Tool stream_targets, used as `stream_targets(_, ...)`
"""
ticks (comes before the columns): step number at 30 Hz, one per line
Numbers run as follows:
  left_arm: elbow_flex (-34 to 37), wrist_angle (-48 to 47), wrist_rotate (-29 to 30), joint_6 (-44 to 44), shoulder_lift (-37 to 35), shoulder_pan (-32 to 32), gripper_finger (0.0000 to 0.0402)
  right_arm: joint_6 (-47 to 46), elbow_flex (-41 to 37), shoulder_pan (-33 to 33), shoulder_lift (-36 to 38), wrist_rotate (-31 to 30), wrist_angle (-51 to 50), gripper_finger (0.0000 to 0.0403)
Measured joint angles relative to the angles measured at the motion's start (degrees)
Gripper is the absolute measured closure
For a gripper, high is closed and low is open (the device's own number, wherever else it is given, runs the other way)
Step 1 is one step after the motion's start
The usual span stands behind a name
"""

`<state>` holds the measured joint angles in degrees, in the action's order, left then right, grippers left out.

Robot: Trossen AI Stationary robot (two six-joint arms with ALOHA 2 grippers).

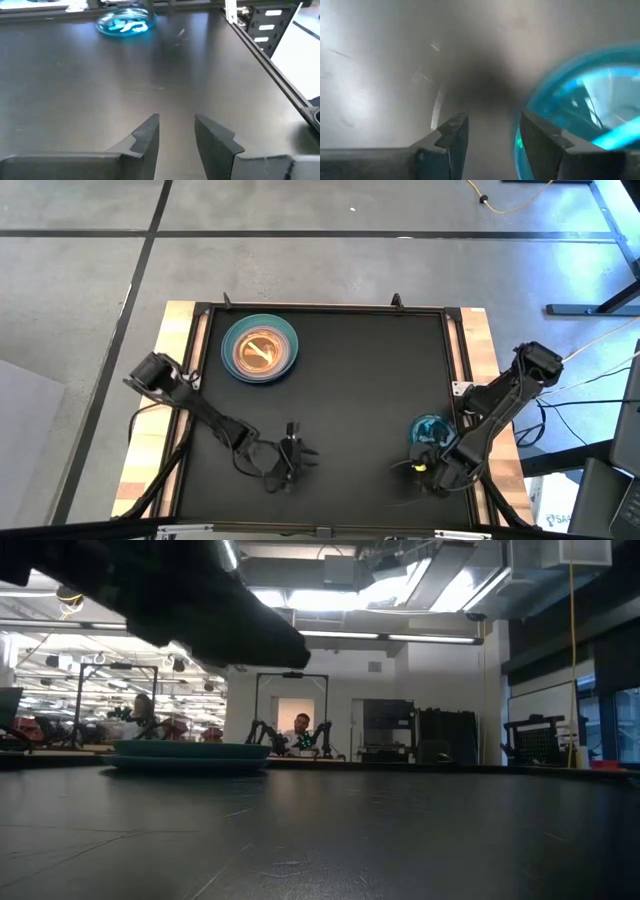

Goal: Stack plastic plates
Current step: Stack the light blue plate on the light green plate

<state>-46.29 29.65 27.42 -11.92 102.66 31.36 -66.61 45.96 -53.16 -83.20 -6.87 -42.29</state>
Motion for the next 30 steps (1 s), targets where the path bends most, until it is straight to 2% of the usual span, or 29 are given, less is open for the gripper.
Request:
stream_targets(6,-1.6,0.4,-0.1,-3.0,3.1,0.5,0.0285,-6.3,-2.0,-2.5,0.0,-1.4,-3.3,0.0237)
stream_targets(13,-1.7,1.0,-0.1,-4.5,3.1,1.0,0.0285,-7.0,-6.8,-2.3,0.0,-2.6,-1.2,0.0240)
stream_targets(17,-1.7,1.0,-0.1,-4.5,3.1,1.3,0.0285,-6.8,-7.9,-2.4,0.2,-3.3,0.8,0.0280)
stream_targets(23,-1.7,1.4,-0.1,-4.6,3.1,1.2,0.0285,-2.7,-8.0,-2.4,0.1,-4.5,4.2,0.0388)
stream_targets(30,-1.7,1.4,-0.1,-5.2,3.1,1.8,0.0285,8.2,-8.2,-1.6,-0.4,-11.3,17.8,0.0394)
